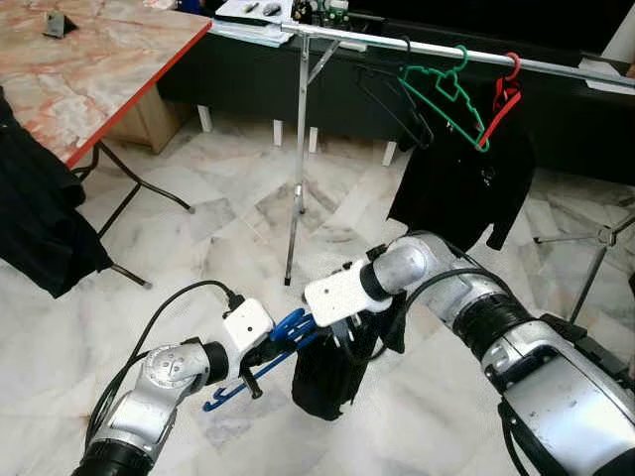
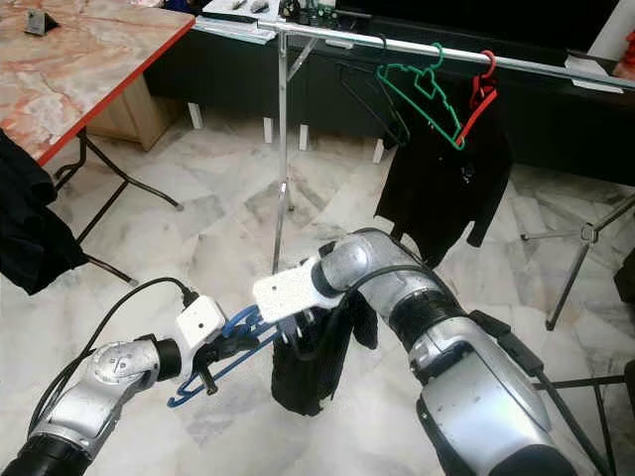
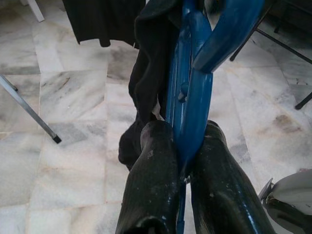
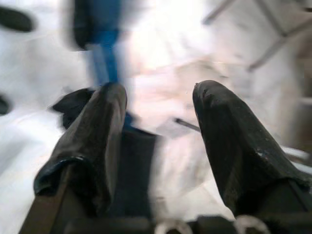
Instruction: Hang hanger
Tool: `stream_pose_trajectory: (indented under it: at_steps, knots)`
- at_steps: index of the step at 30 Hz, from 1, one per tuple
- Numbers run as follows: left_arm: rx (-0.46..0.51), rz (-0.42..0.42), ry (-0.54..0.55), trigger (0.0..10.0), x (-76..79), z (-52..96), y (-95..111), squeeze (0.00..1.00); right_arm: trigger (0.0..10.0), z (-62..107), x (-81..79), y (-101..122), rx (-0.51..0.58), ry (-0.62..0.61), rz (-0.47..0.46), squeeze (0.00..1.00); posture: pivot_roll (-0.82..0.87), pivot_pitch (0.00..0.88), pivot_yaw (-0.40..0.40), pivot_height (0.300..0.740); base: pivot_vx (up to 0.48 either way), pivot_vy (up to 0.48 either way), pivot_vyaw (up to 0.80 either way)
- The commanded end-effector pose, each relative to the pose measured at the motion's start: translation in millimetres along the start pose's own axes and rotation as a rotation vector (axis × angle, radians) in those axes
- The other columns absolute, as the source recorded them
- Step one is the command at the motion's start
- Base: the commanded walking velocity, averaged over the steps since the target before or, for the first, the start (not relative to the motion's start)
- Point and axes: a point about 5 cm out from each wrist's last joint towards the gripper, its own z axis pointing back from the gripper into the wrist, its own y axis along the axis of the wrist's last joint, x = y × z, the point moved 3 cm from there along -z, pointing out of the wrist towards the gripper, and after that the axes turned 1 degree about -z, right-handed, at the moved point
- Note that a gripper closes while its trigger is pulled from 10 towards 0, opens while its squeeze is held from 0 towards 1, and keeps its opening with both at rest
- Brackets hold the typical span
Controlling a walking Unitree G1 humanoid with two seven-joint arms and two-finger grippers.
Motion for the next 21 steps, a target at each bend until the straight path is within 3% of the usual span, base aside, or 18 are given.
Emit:
stream_pose_trajectory:
  at_steps: [1, 5, 10, 12, 13, 14, 15, 19, 20, 21]
  knots:
    - [0.033, 0.001, 0.001, 0.0, 0.5, 0.6, 4.1, 0.00, 10.0, 15.0, 18.3, 1.8, 0.026, -0.089, -0.034, 0.00, -0.03, 0.202, -0.126, 0.740, 0.000, 0.000, 0.00]
    - [0.030, 0.003, 0.002, 0.0, 0.5, 1.4, 2.8, 0.00, 10.0, 30.8, 32.6, 0.5, 0.051, -0.168, -0.082, 0.00, -0.04, 0.202, -0.123, 0.740, 0.000, 0.000, 0.00]
    - [0.028, 0.005, 0.006, 0.0, -0.2, 2.4, 2.2, 0.00, 10.0, 42.6, 38.1, -6.1, 0.047, -0.208, -0.107, 0.00, -0.03, 0.203, -0.123, 0.740, 0.000, 0.000, 0.00]
    - [0.024, 0.011, 0.028, 0.0, -4.5, 7.9, -0.6, 0.00, 10.0, 61.7, 35.4, -29.5, -0.004, -0.235, -0.144, 0.00, -0.03, 0.206, -0.123, 0.740, 0.000, 0.000, 0.00]
    - [0.024, 0.011, 0.028, 0.0, -4.5, 7.9, -0.6, 0.00, 10.0, 61.7, 35.4, -29.5, -0.004, -0.235, -0.144, 0.00, -0.03, 0.206, -0.123, 0.740, 0.000, 0.000, 0.00]
    - [0.024, 0.013, 0.036, 0.0, -6.0, 9.7, -1.3, 0.00, 10.0, 67.1, 33.4, -37.4, -0.024, -0.241, -0.159, 0.00, -0.03, 0.206, -0.123, 0.740, 0.000, 0.000, 0.00]
    - [0.032, 0.019, 0.048, 0.0, -8.7, 13.5, -0.9, 0.00, 10.0, 80.4, 25.1, -58.7, -0.068, -0.251, -0.210, 0.00, -0.04, 0.208, -0.129, 0.740, 0.000, 0.000, 0.00]
    - [0.046, 0.034, 0.061, 0.0, -11.7, 19.3, 0.0, 0.00, 10.0, 99.8, 7.5, -91.4, -0.129, -0.267, -0.317, 0.00, -0.04, 0.210, -0.131, 0.740, 0.000, 0.000, 0.00]
    - [0.046, 0.038, 0.066, 0.0, -13.3, 22.7, -1.2, 0.00, 10.0, 108.7, -8.7, -109.2, -0.164, -0.244, -0.379, 0.00, -0.04, 0.210, -0.131, 0.740, 0.000, 0.000, 0.00]
    - [0.046, 0.039, 0.068, 0.0, -13.9, 23.8, -1.6, 0.00, 10.0, 111.5, -14.5, -114.4, -0.174, -0.233, -0.398, 0.00, -0.04, 0.210, -0.131, 0.740, 0.000, 0.000, 0.00]
